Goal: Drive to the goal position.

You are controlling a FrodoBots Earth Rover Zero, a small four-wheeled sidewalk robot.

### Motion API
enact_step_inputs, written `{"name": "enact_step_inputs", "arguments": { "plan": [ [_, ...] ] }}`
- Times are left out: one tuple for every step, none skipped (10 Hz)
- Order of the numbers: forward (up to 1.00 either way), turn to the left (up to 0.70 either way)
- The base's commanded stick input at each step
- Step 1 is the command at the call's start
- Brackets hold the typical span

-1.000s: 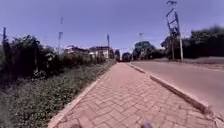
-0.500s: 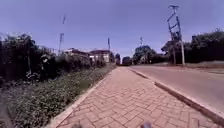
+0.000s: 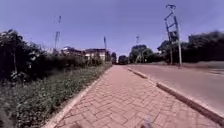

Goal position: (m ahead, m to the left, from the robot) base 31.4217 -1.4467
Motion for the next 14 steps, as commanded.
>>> {"name": "enact_step_inputs", "arguments": {
  "plan": [
    [0.85, 0.00],
    [0.85, -0.34],
    [0.85, -0.34],
    [0.85, 0.00],
    [0.85, 0.00],
    [0.85, -0.09],
    [0.85, -0.21],
    [0.85, -0.34],
    [0.85, -0.18],
    [0.85, -0.01],
    [0.85, 0.00],
    [0.85, 0.00],
    [0.85, 0.00],
    [0.85, 0.00]
  ]
}}
